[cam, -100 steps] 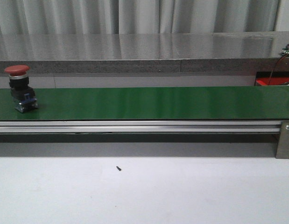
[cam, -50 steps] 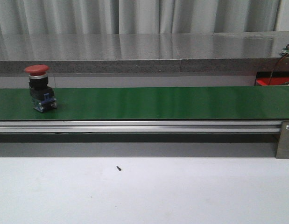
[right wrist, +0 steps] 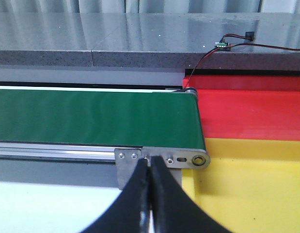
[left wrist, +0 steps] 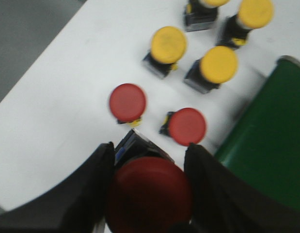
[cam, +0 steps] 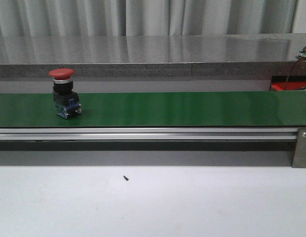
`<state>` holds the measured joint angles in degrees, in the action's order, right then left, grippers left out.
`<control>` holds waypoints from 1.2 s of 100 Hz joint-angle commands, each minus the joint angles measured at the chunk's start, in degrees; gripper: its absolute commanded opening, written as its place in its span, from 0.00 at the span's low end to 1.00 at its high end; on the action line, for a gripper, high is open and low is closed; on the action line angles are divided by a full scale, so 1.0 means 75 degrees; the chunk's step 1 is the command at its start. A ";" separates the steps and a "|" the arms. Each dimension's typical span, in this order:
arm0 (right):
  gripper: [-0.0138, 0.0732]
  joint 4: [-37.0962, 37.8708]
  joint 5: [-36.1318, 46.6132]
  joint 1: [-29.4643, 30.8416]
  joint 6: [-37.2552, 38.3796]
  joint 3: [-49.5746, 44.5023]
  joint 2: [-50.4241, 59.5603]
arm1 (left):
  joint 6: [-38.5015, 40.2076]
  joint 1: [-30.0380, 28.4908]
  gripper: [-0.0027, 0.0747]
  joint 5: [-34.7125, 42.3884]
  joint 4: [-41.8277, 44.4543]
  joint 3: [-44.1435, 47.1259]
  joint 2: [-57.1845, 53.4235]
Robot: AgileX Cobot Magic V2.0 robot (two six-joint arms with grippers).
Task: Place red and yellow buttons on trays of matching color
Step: 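Set the second red button on the conveyor and release it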
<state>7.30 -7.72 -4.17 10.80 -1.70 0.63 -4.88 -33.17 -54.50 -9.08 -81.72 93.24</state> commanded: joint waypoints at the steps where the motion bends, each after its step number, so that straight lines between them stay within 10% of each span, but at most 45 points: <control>1: 0.08 0.0089 0.0574 -0.0003 -0.0025 0.0147 0.0129 | -0.0025 0.0509 0.19 0.0158 -0.0173 -0.0485 -0.0251; 55: 0.08 0.0089 0.0564 -0.0003 -0.0025 0.0147 0.0129 | -0.0025 0.2338 0.19 0.0444 -0.0247 -0.0652 0.0819; 86: 0.08 0.0089 0.0564 -0.0003 -0.0025 0.0147 0.0129 | -0.0025 0.2338 0.72 0.0423 -0.0264 -0.0652 0.0819; 120: 0.08 0.0089 0.0564 -0.0003 -0.0025 0.0147 0.0129 | -0.0061 0.2338 0.77 0.0334 -0.0702 -0.0652 0.0244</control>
<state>7.30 -7.72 -4.17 10.80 -1.70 0.63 -5.01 -15.94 -53.39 -12.76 -84.73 100.23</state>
